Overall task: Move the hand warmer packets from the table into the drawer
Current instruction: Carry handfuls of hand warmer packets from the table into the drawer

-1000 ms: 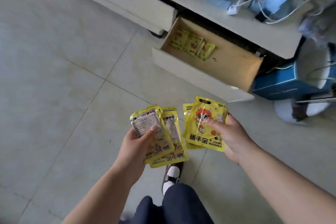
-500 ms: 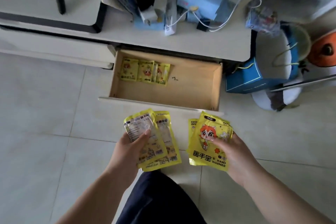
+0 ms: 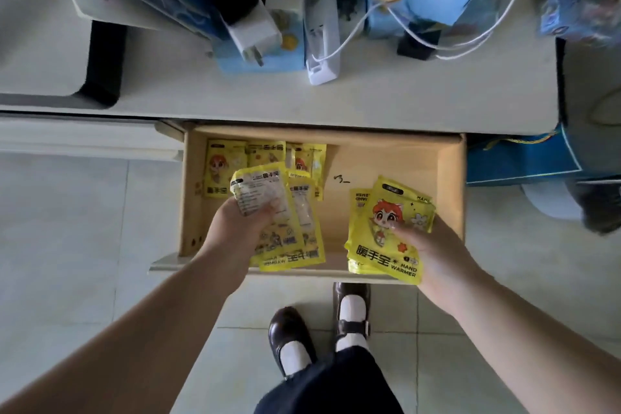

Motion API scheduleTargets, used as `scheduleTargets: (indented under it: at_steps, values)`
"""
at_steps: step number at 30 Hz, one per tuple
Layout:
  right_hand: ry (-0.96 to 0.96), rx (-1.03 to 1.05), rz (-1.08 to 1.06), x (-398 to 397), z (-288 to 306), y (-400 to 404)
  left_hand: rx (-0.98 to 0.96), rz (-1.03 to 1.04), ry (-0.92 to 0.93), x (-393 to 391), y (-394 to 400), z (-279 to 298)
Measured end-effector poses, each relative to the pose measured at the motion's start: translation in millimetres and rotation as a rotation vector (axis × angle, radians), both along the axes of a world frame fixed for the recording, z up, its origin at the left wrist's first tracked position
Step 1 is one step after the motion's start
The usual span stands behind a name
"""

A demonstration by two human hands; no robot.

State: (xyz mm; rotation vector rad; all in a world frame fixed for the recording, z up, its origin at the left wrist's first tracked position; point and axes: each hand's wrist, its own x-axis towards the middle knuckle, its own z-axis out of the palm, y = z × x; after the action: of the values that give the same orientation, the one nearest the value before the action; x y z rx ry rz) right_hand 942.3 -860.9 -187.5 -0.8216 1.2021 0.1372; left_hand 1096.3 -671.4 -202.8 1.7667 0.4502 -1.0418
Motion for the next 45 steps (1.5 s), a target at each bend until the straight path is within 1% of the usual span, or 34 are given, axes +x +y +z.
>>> scheduleTargets:
  at_steps: [3, 7, 11, 14, 18, 21, 24, 28, 29, 30, 32, 33, 34, 35, 36, 39, 41, 43, 45]
  values:
    - [0.012, -0.005, -0.035, 34.6, -50.1, -5.1, 0.069, -0.025, -0.066, 31.1, -2.4, -44.1]
    - [0.003, 0.053, -0.043, 82.2, -100.9, 14.4, 0.162, -0.066, -0.165, 65.9, 6.0, -86.6]
    - [0.013, 0.12, -0.032, 124.9, -137.6, 41.9, 0.267, -0.199, -0.285, 94.7, 12.3, -114.2]
    - [0.021, 0.094, -0.01, 147.5, -160.9, 58.6, 0.323, -0.258, -0.363, 108.3, 17.2, -130.9]
    - [0.033, -0.03, 0.045, 157.7, -175.2, 65.0, 0.458, -0.294, -0.529, 110.5, 16.3, -139.3]
    - [0.068, -0.202, 0.13, 159.7, -173.6, 66.8, 0.545, -0.301, -0.622, 103.2, 10.2, -141.6]
    - [0.106, -0.378, 0.227, 160.4, -172.7, 66.1, 0.544, -0.314, -0.676, 96.1, 5.6, -137.1]
    - [0.182, -0.443, 0.246, 160.6, -172.9, 58.3, 0.51, -0.357, -0.761, 86.4, 10.9, -130.0]
    - [0.199, -0.456, 0.262, 159.7, -172.4, 57.1, 0.508, -0.403, -0.823, 81.1, 15.0, -129.3]
    - [0.205, -0.463, 0.277, 159.1, -172.2, 55.8, 0.516, -0.511, -0.934, 75.9, 19.4, -128.5]
    - [0.213, -0.47, 0.293, 156.9, -171.3, 53.9, 0.501, -0.88, -1.16, 63.5, 29.9, -133.4]
    - [0.221, -0.474, 0.299, 155.6, -169.8, 53.1, 0.459, -1.091, -1.227, 58.7, 35.5, -139.3]
    - [0.232, -0.479, 0.305, 153.2, -169.6, 51.6, 0.401, -1.275, -1.262, 55.6, 40.3, -145.1]
    - [0.242, -0.488, 0.311, 150.8, -169.8, 49.4, 0.365, -1.403, -1.272, 54.4, 41.7, -148.8]
    - [0.247, -0.499, 0.312, 148.5, -169.7, 46.6, 0.357, -1.487, -1.274, 55.3, 41.3, -152.3]
    - [0.244, -0.509, 0.258, 141.6, -169.7, 37.0, 0.405, -1.591, -1.251, 65.0, 27.9, -158.1]
    - [0.25, -0.537, 0.234, 137.7, -173.0, 32.1, 0.475, -1.559, -1.223, 72.1, 14.1, -156.8]
    - [0.254, -0.568, 0.212, 134.1, -175.3, 29.8, 0.548, -1.488, -1.142, 78.9, 3.5, -153.5]
    - [0.271, -0.577, 0.183, 129.7, -178.4, 27.5, 0.551, -1.469, -1.158, 80.4, -0.3, -153.6]
